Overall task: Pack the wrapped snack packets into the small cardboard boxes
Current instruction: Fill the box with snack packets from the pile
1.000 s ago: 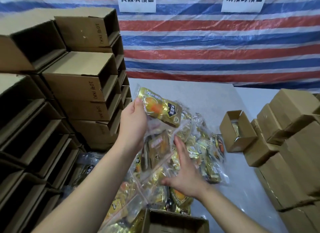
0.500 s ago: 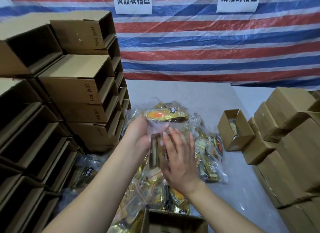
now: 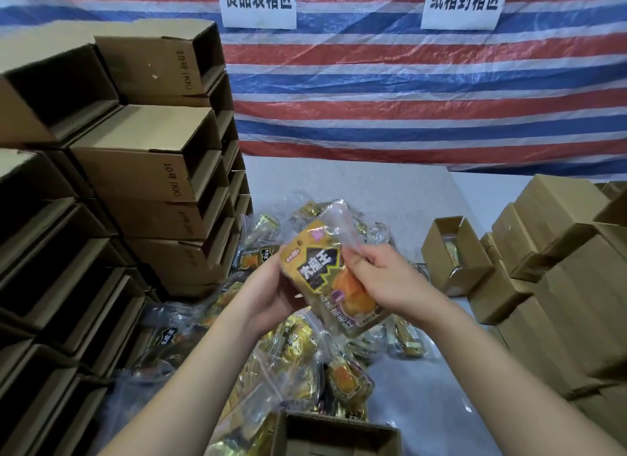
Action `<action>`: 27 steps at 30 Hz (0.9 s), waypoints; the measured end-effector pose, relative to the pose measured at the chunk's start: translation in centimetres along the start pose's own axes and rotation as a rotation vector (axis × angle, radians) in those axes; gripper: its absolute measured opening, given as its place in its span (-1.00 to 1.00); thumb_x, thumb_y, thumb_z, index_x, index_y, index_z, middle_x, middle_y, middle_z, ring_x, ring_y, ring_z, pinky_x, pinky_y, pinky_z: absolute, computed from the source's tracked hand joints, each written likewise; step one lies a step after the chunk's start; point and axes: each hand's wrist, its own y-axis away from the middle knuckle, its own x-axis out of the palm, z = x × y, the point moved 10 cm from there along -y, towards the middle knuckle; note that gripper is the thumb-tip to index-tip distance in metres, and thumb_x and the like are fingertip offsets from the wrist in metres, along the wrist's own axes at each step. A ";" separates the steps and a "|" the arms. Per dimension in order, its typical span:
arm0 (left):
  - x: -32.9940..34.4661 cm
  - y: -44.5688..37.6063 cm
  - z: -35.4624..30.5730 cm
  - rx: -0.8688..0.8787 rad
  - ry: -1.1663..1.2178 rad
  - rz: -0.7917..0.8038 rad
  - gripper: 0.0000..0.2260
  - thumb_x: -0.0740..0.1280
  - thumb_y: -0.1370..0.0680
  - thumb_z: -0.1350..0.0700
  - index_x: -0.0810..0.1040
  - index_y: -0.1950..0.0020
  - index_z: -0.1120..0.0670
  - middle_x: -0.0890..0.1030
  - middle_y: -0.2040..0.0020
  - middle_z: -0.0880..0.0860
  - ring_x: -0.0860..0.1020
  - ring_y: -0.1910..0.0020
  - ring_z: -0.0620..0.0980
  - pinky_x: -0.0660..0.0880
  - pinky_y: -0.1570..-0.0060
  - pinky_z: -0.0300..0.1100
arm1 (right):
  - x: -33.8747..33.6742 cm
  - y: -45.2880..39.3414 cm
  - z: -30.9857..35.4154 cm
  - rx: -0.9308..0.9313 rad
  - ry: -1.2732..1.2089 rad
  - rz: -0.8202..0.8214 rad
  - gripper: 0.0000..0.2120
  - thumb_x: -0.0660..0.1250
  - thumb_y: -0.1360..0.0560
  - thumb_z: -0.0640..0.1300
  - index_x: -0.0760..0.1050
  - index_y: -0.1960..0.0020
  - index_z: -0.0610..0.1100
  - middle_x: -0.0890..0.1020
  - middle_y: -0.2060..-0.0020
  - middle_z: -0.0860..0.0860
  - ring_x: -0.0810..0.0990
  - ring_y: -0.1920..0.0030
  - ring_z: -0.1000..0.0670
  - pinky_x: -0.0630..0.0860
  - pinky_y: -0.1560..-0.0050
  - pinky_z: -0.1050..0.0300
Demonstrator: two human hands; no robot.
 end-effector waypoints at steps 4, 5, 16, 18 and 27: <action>1.6 0.5 0.8 0.001 0.182 0.162 -0.33 0.06 -0.52 -0.42 0.66 -0.21 0.05 0.61 -0.26 0.15 0.61 -0.19 0.12 0.50 -0.23 0.15 | 0.6 -0.9 -2.5 0.175 -0.197 -0.011 -0.62 0.24 -0.64 0.02 0.66 0.29 0.01 0.56 0.46 0.05 0.54 0.45 0.08 0.52 0.35 0.20; 1.8 0.7 1.0 -0.001 0.203 0.191 -0.27 0.08 -0.46 -0.47 0.65 -0.24 0.06 0.59 -0.28 0.17 0.58 -0.24 0.15 0.43 -0.31 0.20 | 0.7 -1.0 -3.0 0.206 -0.224 -0.021 -0.68 0.28 -0.63 -0.01 0.67 0.23 -0.06 0.59 0.42 0.03 0.58 0.42 0.07 0.57 0.33 0.17; 1.7 1.4 0.6 0.100 -0.084 -0.064 -0.82 0.30 -0.60 0.20 0.52 -0.17 0.24 0.61 0.27 0.08 0.53 0.40 0.04 0.50 0.27 -0.10 | 0.5 0.2 -4.3 0.096 0.312 -0.244 -0.20 0.27 -0.38 0.42 0.18 -0.51 0.10 0.37 -0.40 0.11 0.42 -0.34 0.06 0.37 -0.24 0.12; 2.0 1.5 0.3 0.107 -0.090 -0.050 -0.91 0.25 -0.62 0.24 0.54 -0.04 0.20 0.61 0.34 0.05 0.54 0.44 -0.02 0.49 0.37 -0.21 | 2.6 0.7 -4.8 0.105 0.405 -0.054 0.05 0.27 -0.21 0.56 -0.05 -0.55 0.23 0.26 -0.46 0.23 0.38 -0.37 0.11 0.38 -0.29 0.11; 5.9 2.0 -0.8 0.251 -0.313 0.027 -0.73 0.28 -0.62 -0.02 0.56 -0.18 0.14 0.61 0.12 0.23 0.53 0.15 0.11 0.45 0.10 -0.01 | 0.6 0.4 -5.8 0.123 0.222 -0.088 -0.06 0.62 -0.25 0.12 0.20 -0.49 0.18 0.44 0.02 0.38 0.51 -0.05 0.24 0.34 0.12 0.48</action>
